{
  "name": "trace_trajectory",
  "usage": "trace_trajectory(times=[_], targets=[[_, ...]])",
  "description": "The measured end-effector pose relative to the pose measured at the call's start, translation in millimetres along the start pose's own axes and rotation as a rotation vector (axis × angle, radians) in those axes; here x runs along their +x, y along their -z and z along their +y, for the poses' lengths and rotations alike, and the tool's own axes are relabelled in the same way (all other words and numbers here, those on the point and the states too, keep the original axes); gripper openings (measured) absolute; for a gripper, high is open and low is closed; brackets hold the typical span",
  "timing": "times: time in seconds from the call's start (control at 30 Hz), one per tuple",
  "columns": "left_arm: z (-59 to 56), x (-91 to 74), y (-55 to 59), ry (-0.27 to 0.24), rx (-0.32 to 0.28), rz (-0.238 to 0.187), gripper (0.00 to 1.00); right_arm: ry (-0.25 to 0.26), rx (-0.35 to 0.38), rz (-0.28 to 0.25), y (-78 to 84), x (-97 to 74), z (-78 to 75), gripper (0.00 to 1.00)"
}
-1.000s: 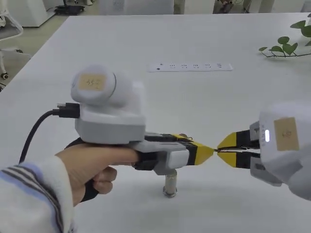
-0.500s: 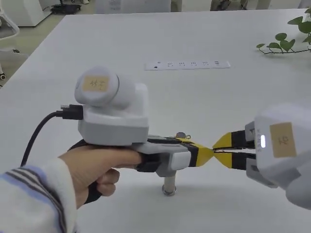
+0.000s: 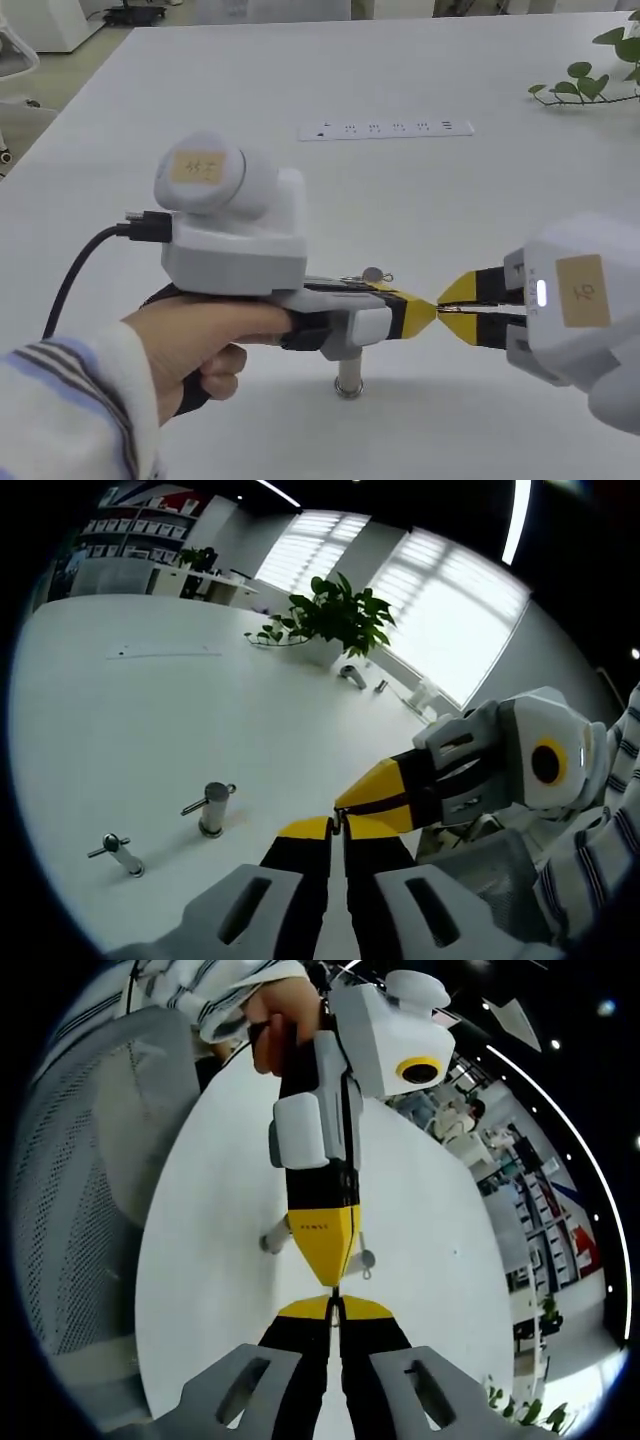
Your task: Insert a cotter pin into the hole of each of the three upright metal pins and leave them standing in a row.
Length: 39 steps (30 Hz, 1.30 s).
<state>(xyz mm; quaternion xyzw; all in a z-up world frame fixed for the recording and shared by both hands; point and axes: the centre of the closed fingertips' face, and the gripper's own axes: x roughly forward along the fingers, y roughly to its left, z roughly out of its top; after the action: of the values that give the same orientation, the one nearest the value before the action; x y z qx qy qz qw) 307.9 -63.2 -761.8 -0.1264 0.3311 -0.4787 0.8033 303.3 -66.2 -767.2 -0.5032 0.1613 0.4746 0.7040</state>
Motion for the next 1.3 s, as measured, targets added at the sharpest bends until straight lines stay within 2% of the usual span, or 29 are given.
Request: trace_trajectory(times=[0.27, 0.37, 0.47, 0.83, 0.97, 1.07, 1.23, 1.27, 1.3], targets=[[-2.1, -0.9, 1.4, 0.009, -0.010, 0.010, 0.02, -0.001, 0.005, -0.003, -0.4, -1.1, 1.2, 0.02], [-2.8, -1.8, 1.7, 0.008, 0.001, 0.013, 0.01, -0.001, 0.004, -0.006, -1.3, -1.2, 1.5, 0.03], [-4.1, -1.8, 1.7, -0.004, 0.045, 0.014, 0.01, -0.001, 0.005, -0.006, -1.3, -0.9, 1.3, 0.03], [-3.8, -3.4, 0.6, -0.020, 0.027, 0.023, 0.00, 0.006, 0.008, -0.032, -2.4, -2.6, -0.5, 0.04], [-2.8, -4.5, -0.4, -0.032, 0.034, 0.017, 0.00, 0.023, 0.015, -0.047, -3.0, -4.4, -3.1, 0.08], [-3.7, -7.0, -0.2, -0.035, 0.036, 0.018, 0.00, 0.016, 0.051, -0.065, -3.3, -6.8, -3.4, 0.14], [-4.9, -13.0, 1.3, -0.037, 0.051, 0.025, 0.00, -0.007, 0.117, -0.078, 3.4, -11.1, -1.7, 0.15], [-5.4, -14.6, 2.1, -0.036, 0.075, 0.030, 0.00, -0.021, 0.141, -0.077, 6.7, -11.5, 0.3, 0.16], [-5.7, -16.1, 2.5, -0.032, 0.126, 0.038, 0.00, -0.038, 0.152, -0.080, 8.6, -11.6, 2.6, 0.17]])
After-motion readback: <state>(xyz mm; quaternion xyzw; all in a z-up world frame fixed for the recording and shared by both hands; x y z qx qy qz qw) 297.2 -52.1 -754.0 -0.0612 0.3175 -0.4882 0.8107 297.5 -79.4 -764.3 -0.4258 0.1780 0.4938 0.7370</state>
